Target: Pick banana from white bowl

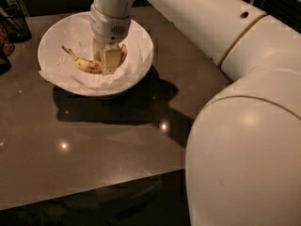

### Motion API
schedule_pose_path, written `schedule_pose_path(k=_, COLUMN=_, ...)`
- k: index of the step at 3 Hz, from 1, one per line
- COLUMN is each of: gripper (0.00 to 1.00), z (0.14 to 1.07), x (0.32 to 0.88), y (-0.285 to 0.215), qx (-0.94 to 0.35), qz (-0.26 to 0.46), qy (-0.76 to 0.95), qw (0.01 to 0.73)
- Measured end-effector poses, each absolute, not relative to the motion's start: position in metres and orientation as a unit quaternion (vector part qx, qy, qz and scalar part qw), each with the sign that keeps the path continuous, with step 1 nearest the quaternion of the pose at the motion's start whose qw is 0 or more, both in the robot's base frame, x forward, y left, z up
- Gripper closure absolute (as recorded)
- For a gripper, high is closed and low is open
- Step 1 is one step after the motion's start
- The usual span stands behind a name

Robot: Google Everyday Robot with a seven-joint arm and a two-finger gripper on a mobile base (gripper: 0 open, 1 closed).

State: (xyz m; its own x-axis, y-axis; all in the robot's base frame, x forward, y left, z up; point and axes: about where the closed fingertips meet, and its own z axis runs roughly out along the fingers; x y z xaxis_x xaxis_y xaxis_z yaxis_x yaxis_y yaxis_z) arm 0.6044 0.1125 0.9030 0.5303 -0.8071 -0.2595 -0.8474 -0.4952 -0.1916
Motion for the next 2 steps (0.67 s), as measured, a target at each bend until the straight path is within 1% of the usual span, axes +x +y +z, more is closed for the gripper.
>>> schedule_pose_path(k=1, gripper=1.0, z=0.916, x=0.582, y=0.105, qx=-0.847, qz=0.069, qy=0.506, qw=0.15)
schedule_pose_path(k=2, gripper=1.0, z=0.935, x=0.548, y=0.094, qx=-0.83, qz=0.066, qy=0.536, qw=0.141)
